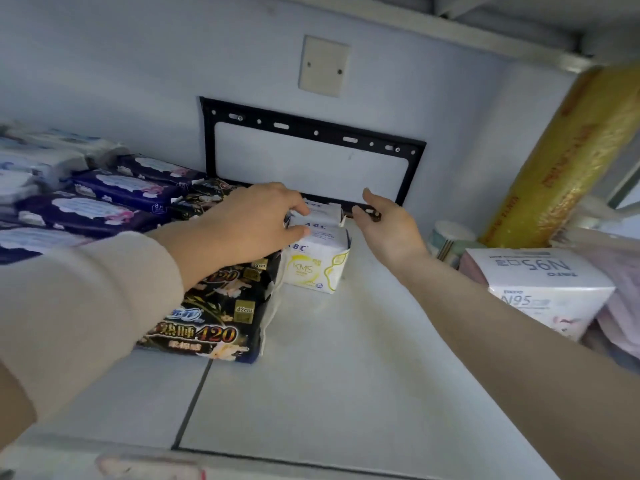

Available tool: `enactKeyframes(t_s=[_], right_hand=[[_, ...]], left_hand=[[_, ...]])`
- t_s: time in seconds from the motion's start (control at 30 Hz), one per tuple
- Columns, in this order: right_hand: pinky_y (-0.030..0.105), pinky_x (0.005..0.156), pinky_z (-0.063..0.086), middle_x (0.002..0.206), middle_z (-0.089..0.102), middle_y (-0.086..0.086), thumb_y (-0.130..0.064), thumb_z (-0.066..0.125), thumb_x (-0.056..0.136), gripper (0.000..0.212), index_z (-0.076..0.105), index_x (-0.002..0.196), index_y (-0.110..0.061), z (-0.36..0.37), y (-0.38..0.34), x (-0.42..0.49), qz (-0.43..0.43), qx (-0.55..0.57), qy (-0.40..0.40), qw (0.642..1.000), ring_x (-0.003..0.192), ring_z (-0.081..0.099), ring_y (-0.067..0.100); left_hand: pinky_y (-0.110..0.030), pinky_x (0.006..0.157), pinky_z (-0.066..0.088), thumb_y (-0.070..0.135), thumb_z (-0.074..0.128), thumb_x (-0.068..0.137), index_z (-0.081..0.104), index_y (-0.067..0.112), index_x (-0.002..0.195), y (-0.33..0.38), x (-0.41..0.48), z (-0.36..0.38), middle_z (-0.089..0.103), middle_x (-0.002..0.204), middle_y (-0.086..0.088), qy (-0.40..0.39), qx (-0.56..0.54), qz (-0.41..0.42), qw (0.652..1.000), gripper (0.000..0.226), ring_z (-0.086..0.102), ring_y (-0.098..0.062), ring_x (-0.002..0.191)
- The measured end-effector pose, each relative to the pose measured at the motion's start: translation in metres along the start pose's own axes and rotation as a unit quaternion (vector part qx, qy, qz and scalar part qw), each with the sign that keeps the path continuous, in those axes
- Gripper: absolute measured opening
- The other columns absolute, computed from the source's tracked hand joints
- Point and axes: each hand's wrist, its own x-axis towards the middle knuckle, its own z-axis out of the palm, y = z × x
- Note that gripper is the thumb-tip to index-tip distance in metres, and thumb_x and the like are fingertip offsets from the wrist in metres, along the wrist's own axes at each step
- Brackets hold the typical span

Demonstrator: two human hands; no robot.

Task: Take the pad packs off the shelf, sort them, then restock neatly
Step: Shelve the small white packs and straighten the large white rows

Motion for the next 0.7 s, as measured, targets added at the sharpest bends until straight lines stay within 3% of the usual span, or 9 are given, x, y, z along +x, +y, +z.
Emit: enactKeyframes(t_s=[0.07, 0.2, 0.37, 0.53, 0.7], right_hand=[[0.014, 0.095, 0.024, 0.146, 0.04, 0.001, -0.028, 0.044, 0.097, 0.046, 0.037, 0.141, -0.019, -0.007, -0.013, -0.028, -0.015, -0.039, 0.016, 0.999, 0.133, 0.036, 0.017], [0.017, 0.101, 0.018, 0.15, 0.033, 0.002, -0.028, 0.043, 0.097, 0.048, 0.033, 0.143, -0.018, -0.011, -0.038, -0.093, -0.032, -0.094, 0.026, 0.995, 0.14, 0.026, 0.016], [0.026, 0.105, 0.023, 0.148, 0.036, 0.004, -0.029, 0.044, 0.097, 0.048, 0.034, 0.142, -0.017, 0.007, -0.06, -0.176, -0.056, -0.156, 0.027, 0.986, 0.139, 0.026, 0.018], [0.028, 0.112, 0.018, 0.149, 0.035, 0.002, -0.026, 0.044, 0.097, 0.049, 0.033, 0.143, -0.014, 0.023, -0.068, -0.247, -0.11, -0.221, 0.021, 0.969, 0.143, 0.018, 0.016], [0.036, 0.115, 0.02, 0.147, 0.037, 0.009, -0.024, 0.047, 0.096, 0.05, 0.035, 0.142, -0.01, 0.045, -0.06, -0.299, -0.126, -0.206, 0.0, 0.97, 0.142, 0.021, 0.021]], left_hand=[[-0.036, 0.099, 0.039, 0.038, 0.053, 0.09, 0.054, 0.023, 0.126, 0.007, -0.021, -0.01, 0.053, 0.129, -0.003, 0.016, -0.003, -0.003, 1.0, 0.039, 0.049, -0.019, 0.116], [-0.036, 0.101, 0.038, 0.036, 0.054, 0.09, 0.053, 0.02, 0.128, 0.02, -0.076, -0.03, 0.052, 0.131, -0.005, 0.041, -0.046, 0.001, 0.998, 0.04, 0.048, -0.019, 0.118], [-0.036, 0.102, 0.036, 0.034, 0.054, 0.091, 0.052, 0.018, 0.128, 0.021, -0.151, -0.046, 0.052, 0.131, -0.006, 0.054, -0.027, 0.001, 0.998, 0.041, 0.046, -0.022, 0.121], [-0.043, 0.1, 0.039, 0.035, 0.052, 0.091, 0.051, 0.018, 0.129, 0.022, -0.219, -0.045, 0.053, 0.13, -0.007, 0.042, 0.025, 0.006, 0.999, 0.043, 0.049, -0.023, 0.117], [-0.038, 0.102, 0.034, 0.034, 0.051, 0.092, 0.047, 0.02, 0.133, 0.023, -0.28, -0.025, 0.049, 0.135, -0.005, 0.022, 0.021, -0.023, 0.999, 0.043, 0.045, -0.022, 0.122]])
